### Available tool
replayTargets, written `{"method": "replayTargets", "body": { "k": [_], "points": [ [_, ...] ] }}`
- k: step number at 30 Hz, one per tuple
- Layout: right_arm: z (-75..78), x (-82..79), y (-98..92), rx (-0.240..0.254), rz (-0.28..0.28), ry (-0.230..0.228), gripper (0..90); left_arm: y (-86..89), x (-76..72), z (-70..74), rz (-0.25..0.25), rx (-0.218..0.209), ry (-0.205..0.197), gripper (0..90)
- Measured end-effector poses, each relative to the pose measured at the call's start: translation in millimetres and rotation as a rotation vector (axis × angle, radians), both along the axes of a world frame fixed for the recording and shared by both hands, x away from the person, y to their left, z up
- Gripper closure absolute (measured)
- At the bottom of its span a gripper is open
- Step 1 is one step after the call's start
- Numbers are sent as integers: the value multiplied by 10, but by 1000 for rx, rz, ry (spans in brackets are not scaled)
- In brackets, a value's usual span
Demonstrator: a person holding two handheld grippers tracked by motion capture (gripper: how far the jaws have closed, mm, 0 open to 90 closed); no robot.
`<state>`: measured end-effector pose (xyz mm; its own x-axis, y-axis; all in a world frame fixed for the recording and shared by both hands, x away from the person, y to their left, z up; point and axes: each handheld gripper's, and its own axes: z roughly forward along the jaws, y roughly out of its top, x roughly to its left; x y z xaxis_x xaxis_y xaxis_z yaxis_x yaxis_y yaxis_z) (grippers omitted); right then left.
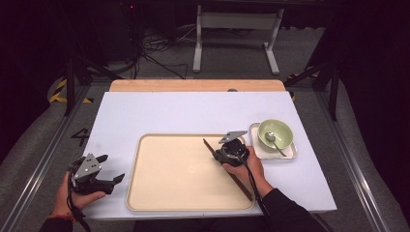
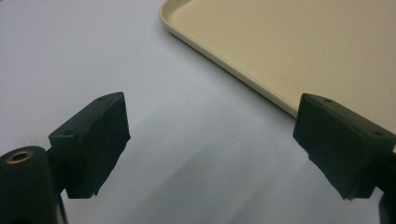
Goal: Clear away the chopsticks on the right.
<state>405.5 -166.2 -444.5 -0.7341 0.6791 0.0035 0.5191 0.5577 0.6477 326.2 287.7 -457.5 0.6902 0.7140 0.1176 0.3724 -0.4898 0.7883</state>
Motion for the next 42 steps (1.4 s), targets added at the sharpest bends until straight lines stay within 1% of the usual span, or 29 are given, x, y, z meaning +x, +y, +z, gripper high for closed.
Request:
{"method": "replayTargets", "body": {
  "k": [1, 3, 7, 9, 15, 18, 19, 21, 24, 30, 33, 37, 38, 39, 40, 41, 42],
  "points": [
    [0, 0, 0, 0, 0, 0, 775, 0, 0, 0, 0, 0, 0, 116],
    [1, -22, -63, -7, -15, -11, 768, -3, 0, 1, 0, 0, 0, 116],
    [-2, -45, -194, -1, -47, -15, 748, 5, 4, -3, 3, 0, 0, 114],
    [-6, -56, -252, 2, -62, -20, 741, 7, 0, -5, 3, -6, 3, 114],
    [-4, -106, -347, -12, -73, -36, 723, 6, 1, -7, 4, 0, 5, 113],
    [3, -125, -411, -16, -86, -32, 723, 2, 6, 0, 11, 0, 3, 116],
    [6, -135, -443, -14, -94, -25, 723, 1, 6, 5, 8, 0, 2, 116],
    [4, -162, -491, -11, -98, -27, 714, -5, 2, 6, 9, 1, 2, 117],
    [2, -203, -533, -11, -104, -33, 701, -2, 1, 0, 9, 5, 2, 117],
    [-10, -298, -595, -6, -107, -49, 682, 0, -10, -2, 13, 2, 3, 115],
    [-14, -342, -617, -6, -98, -53, 639, 6, -13, -4, 13, 7, 1, 116],
    [-15, -336, -626, -1, -105, -55, 619, 13, -15, -4, 17, 6, 1, 115],
    [-9, -324, -618, -2, -108, -55, 587, 13, -17, -4, 16, 2, 3, 114],
    [-2, -319, -615, -5, -116, -68, 573, 14, -18, -3, 15, 2, 2, 114],
    [10, -321, -616, -4, -121, -81, 581, 16, -18, -3, 16, 2, 2, 115],
    [24, -324, -620, -5, -128, -95, 597, 19, -18, -3, 17, 4, 1, 114],
    [40, -327, -630, 2, -131, -111, 650, 21, -17, -4, 15, 3, 3, 114]
  ]
}}
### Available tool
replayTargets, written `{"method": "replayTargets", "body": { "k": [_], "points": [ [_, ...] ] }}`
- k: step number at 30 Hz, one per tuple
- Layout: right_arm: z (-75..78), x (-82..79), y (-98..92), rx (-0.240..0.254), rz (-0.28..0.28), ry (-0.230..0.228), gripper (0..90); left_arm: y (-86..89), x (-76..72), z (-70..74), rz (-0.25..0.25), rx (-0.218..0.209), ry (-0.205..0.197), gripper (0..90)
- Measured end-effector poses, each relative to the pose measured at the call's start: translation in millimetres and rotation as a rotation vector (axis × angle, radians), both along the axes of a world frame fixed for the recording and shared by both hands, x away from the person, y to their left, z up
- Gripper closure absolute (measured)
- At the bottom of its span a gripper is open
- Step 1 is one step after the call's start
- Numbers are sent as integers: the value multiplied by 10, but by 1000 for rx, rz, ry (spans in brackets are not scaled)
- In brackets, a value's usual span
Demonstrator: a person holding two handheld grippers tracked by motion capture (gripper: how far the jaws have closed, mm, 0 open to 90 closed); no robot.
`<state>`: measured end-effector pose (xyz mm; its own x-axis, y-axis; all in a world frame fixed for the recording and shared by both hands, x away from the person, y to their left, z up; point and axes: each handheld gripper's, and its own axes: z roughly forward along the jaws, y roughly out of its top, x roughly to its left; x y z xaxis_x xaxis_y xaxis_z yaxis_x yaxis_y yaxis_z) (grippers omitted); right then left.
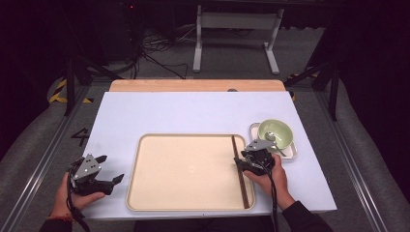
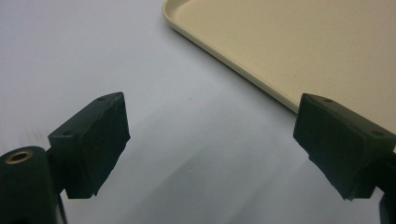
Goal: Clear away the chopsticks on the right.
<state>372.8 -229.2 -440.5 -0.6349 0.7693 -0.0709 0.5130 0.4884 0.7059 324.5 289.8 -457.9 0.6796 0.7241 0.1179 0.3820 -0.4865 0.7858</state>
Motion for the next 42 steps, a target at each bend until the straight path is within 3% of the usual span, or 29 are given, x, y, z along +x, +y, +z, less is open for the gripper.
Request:
{"method": "replayTargets", "body": {
  "k": [4, 9, 14, 19, 32, 42],
  "points": [
    [32, 5, -4, 11, 8, -23, 754, -1, 3, -6, 0, 2, 0, 114],
    [16, 28, 9, 0, 21, -17, 812, 5, -6, -1, 0, 0, -3, 115],
    [-4, 27, 5, -6, 27, -9, 818, 10, -7, 1, 4, -2, -5, 115],
    [67, -9, -18, 16, 29, -33, 811, 18, -4, 2, 6, -4, -7, 116],
    [459, -204, -160, 86, 61, -136, 781, 2, 4, -3, 6, -15, -6, 119],
    [627, -204, -395, 92, 7, -188, 750, -30, 7, -6, 10, -3, -10, 127]
  ]
}}
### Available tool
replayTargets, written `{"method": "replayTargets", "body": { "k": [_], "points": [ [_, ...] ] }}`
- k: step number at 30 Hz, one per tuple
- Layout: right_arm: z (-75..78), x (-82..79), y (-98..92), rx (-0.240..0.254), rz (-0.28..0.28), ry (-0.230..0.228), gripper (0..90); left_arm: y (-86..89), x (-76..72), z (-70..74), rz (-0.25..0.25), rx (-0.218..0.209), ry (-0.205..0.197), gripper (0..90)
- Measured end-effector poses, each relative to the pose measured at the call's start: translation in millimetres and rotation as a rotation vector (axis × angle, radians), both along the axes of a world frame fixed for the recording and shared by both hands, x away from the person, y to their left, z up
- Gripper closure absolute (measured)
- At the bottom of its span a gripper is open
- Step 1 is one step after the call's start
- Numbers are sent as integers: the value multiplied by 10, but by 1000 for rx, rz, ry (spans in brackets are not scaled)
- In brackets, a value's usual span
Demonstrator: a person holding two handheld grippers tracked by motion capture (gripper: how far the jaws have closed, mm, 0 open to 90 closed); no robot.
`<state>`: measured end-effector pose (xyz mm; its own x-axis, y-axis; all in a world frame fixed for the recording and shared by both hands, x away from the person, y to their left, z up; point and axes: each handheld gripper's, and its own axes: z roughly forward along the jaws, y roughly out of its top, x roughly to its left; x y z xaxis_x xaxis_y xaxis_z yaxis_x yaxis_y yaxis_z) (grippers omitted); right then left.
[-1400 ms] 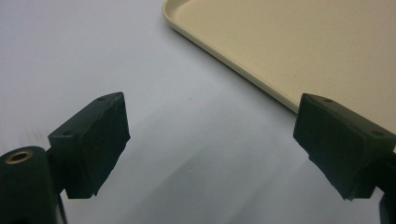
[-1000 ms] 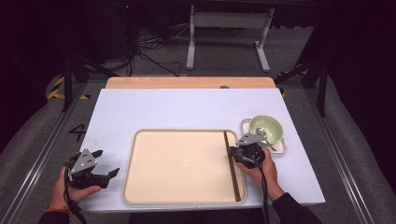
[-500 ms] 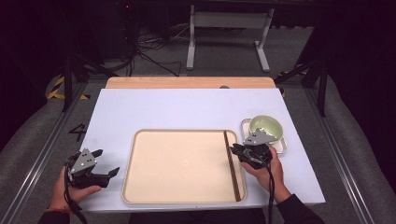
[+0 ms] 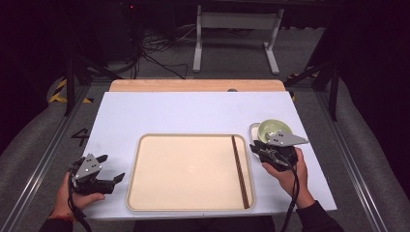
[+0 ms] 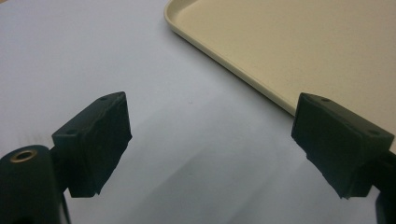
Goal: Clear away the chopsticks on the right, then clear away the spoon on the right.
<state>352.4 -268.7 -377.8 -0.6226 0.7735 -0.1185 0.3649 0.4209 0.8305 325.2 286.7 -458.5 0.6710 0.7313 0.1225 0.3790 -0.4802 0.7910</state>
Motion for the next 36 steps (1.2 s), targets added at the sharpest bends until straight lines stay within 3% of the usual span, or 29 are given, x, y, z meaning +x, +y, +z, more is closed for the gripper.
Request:
{"method": "replayTargets", "body": {
  "k": [8, 18, 31, 36],
  "points": [
    [87, 36, -192, 24, -55, -12, 701, 6, -14, 3, 8, -5, -9, 129],
    [64, 111, -395, 19, -122, 31, 607, -23, -11, -4, 21, 13, -10, 129],
    [-42, 199, -576, 15, -156, 111, 697, -32, -18, -4, 13, 19, -4, 128],
    [-81, 218, -671, 14, -176, 147, 690, -38, -12, -2, 7, 21, -5, 126]
  ]
}}
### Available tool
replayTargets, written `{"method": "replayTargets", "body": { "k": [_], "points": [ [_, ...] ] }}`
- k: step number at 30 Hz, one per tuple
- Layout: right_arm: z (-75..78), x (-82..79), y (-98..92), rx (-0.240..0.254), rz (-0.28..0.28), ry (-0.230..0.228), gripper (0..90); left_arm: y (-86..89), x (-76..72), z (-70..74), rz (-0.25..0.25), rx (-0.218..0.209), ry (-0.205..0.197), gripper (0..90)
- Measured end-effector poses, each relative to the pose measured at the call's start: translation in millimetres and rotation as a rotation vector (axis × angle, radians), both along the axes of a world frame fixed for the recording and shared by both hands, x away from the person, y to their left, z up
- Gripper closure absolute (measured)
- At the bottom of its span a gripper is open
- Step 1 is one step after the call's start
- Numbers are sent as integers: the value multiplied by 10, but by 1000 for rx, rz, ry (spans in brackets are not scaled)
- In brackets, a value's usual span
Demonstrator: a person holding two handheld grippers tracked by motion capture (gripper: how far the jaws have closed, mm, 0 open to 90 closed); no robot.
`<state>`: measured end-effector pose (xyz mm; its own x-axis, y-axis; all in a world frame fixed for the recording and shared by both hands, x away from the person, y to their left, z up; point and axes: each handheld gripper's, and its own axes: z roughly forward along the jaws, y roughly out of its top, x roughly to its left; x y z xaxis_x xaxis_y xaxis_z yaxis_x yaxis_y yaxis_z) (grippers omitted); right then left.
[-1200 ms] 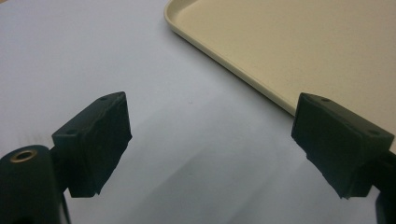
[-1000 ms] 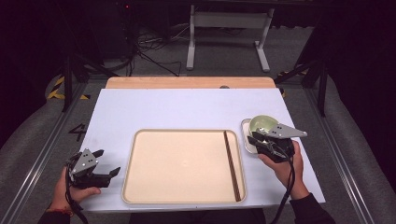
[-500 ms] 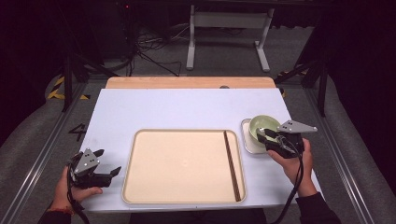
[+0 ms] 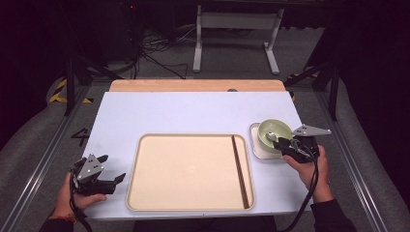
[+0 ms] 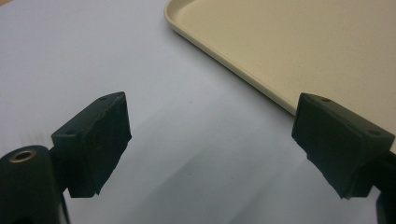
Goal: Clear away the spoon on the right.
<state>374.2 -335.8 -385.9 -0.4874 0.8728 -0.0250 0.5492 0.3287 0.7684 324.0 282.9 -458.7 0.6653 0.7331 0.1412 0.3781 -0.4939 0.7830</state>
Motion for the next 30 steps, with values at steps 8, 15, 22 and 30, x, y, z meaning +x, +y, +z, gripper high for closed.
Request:
{"method": "replayTargets", "body": {
  "k": [8, 15, 22, 30],
  "points": [
    [82, -96, -137, 34, 1, 19, 656, 13, -3, 7, 6, -4, -1, 125],
    [17, -84, -215, 16, -16, 72, 683, -3, 4, -6, 0, -2, 7, 125],
    [-33, -68, -314, 4, -41, 91, 793, 0, 24, -16, 0, -4, 11, 124],
    [-52, -50, -399, 16, -59, 84, 825, 18, 23, -19, 1, -5, 12, 124]
  ]
}}
